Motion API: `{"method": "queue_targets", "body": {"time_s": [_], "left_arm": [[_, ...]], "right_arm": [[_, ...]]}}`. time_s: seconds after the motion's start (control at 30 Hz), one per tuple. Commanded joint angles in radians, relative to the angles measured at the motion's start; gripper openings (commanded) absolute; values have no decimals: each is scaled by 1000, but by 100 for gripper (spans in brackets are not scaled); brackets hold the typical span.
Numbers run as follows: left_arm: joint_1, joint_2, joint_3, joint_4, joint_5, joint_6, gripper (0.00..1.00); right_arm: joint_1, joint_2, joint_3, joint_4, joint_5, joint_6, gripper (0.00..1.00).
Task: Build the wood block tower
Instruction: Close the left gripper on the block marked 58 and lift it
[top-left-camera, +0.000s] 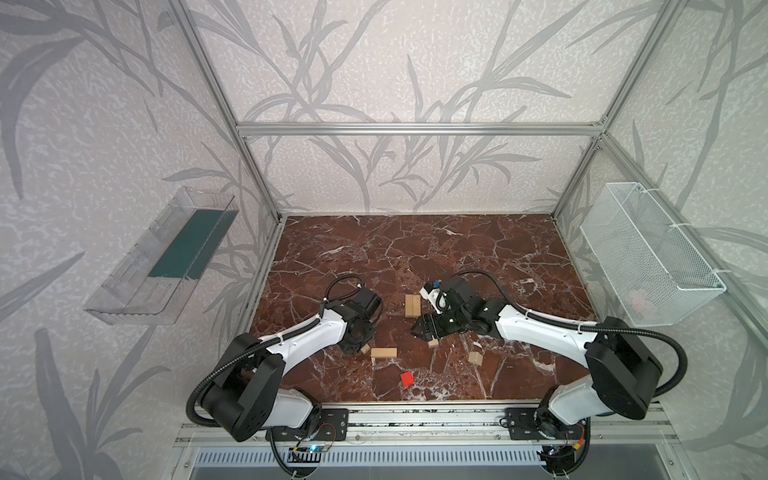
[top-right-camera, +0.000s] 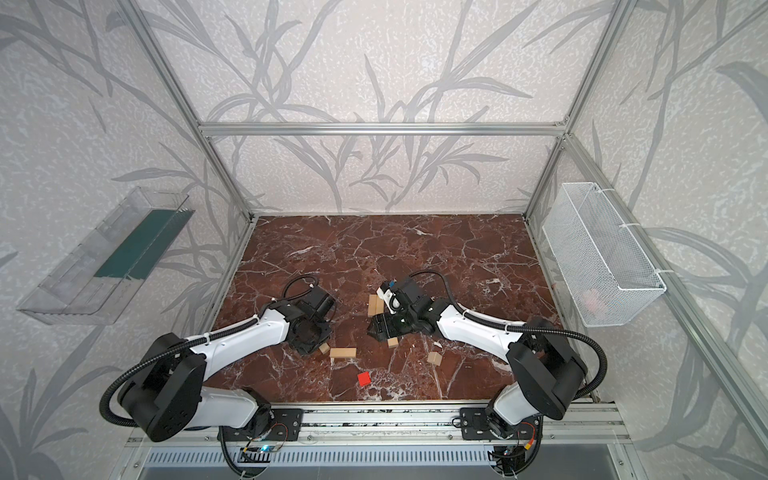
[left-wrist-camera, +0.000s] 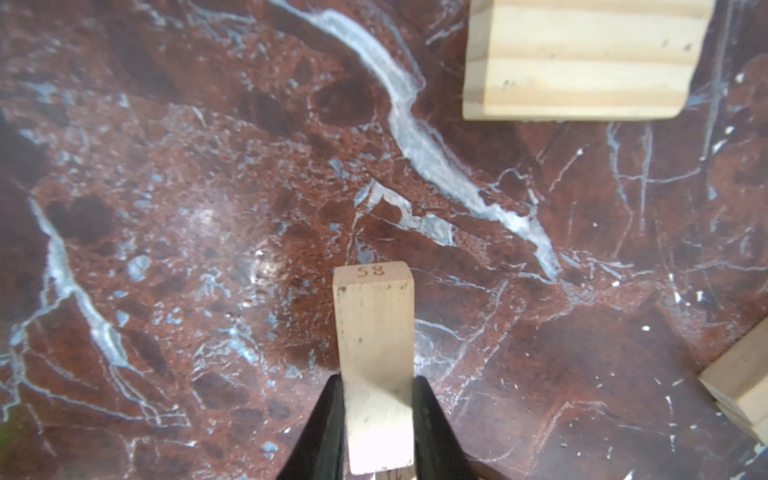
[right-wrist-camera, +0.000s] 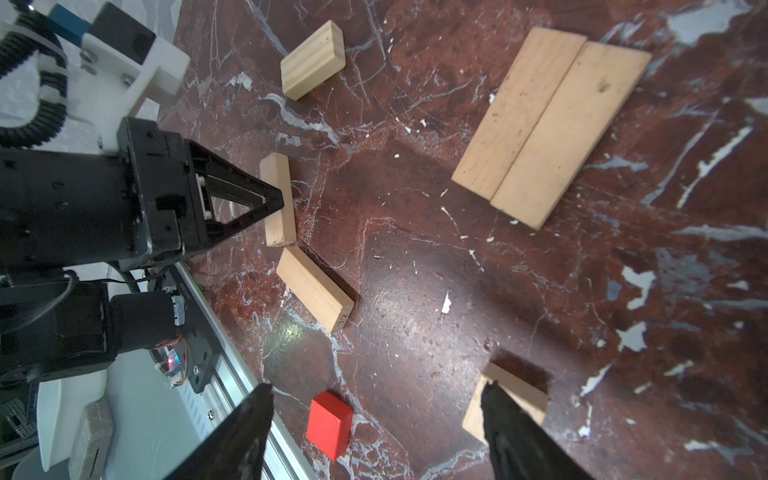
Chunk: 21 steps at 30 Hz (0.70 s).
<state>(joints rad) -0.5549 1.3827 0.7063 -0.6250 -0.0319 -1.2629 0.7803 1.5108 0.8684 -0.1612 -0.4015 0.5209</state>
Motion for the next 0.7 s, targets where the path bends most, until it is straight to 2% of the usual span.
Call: {"method": "queue_targets", "body": {"time_s": [0.0, 0.2, 0.47, 0.67], "left_arm": [[4, -20, 30, -14, -11, 40, 21], [0, -51, 63, -26, -8, 109, 17], [-2, -131, 65, -9, 0, 208, 17], [-3, -154, 124, -50, 19, 301, 17]], "right_arm": [[-18, 3, -1, 42, -29, 27, 78], [-42, -25, -24, 62, -41, 47, 78], [-89, -72, -29, 30, -46, 52, 78], [-128, -115, -45, 22, -46, 68, 78]]}}
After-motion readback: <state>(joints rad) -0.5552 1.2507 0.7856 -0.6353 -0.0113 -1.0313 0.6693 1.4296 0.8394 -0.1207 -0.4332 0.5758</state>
